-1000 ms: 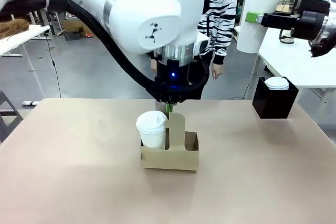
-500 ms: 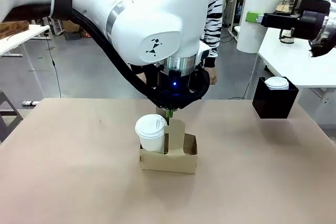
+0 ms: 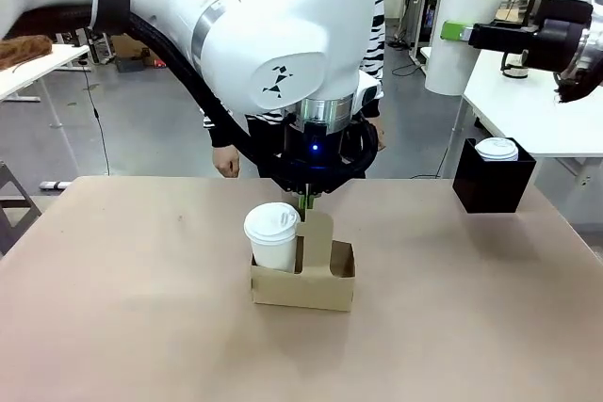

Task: Pour a drink into a cup and package it in a carrier.
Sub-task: Insert the held 600 ml Paper Cup into the Cup Carrier.

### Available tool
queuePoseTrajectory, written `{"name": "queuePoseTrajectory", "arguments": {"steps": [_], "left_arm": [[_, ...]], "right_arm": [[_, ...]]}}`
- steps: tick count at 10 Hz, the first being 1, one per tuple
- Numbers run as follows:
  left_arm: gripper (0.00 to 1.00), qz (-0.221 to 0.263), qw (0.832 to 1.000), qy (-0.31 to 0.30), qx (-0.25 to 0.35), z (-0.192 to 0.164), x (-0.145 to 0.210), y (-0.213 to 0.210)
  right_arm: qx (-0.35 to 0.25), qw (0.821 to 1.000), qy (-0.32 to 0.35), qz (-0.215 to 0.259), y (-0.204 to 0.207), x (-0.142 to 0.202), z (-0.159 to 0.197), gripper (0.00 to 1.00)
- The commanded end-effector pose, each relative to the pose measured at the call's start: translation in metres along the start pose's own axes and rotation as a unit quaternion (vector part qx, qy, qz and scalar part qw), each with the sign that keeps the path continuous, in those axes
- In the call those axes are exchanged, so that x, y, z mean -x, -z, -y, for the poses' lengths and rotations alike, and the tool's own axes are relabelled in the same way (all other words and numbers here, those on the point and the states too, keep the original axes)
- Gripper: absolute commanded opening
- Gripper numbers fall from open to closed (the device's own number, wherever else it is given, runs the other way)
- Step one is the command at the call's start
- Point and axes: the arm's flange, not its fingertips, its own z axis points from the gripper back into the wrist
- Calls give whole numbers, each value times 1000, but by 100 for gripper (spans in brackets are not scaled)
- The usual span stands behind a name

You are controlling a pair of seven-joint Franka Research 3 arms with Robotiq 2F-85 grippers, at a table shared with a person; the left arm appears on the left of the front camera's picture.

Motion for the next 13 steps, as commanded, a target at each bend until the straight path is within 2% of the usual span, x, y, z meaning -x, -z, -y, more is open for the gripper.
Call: {"name": "queuePoseTrajectory", "arguments": {"steps": [1, 2, 3, 4, 5, 6, 7, 8, 10, 12, 13], "left_arm": [[100, -15, 1000, 11, 18, -14, 0, -20], [63, -12, 999, 19, 29, -23, 3, -39], [100, -3, 999, 27, 43, -36, 3, -62], [100, -19, 997, 67, 46, -53, 6, -83], [100, -12, 992, 111, 60, -80, 5, -105], [100, -17, 980, 190, 54, -110, 5, -121], [100, 6, 975, 220, 24, -143, 6, -126], [100, 20, 967, 253, 21, -184, 9, -126], [100, 49, 943, 327, 42, -248, 18, -122], [100, 79, 940, 327, 48, -272, 18, -102], [100, 35, 946, 319, 35, -253, 10, -131]], "right_arm": [[0, 1000, 0, 0, 0, 0, 0, 81], [-49, 998, 12, -44, 16, 13, 2, 81], [-70, 995, 15, -63, 32, 27, 11, 81], [-98, 992, 14, -75, 46, 42, 10, 81], [-140, 987, 11, -79, 61, 60, 8, 81], [-169, 982, 2, -78, 73, 75, -2, 81], [-199, 977, -5, -73, 84, 90, -11, 81], [-227, 971, -20, -66, 95, 110, -17, 81], [-267, 962, -24, -53, 107, 140, -28, 81], [-269, 962, -21, -38, 110, 156, -29, 81], [-260, 964, -13, -57, 113, 146, -33, 81]]}}
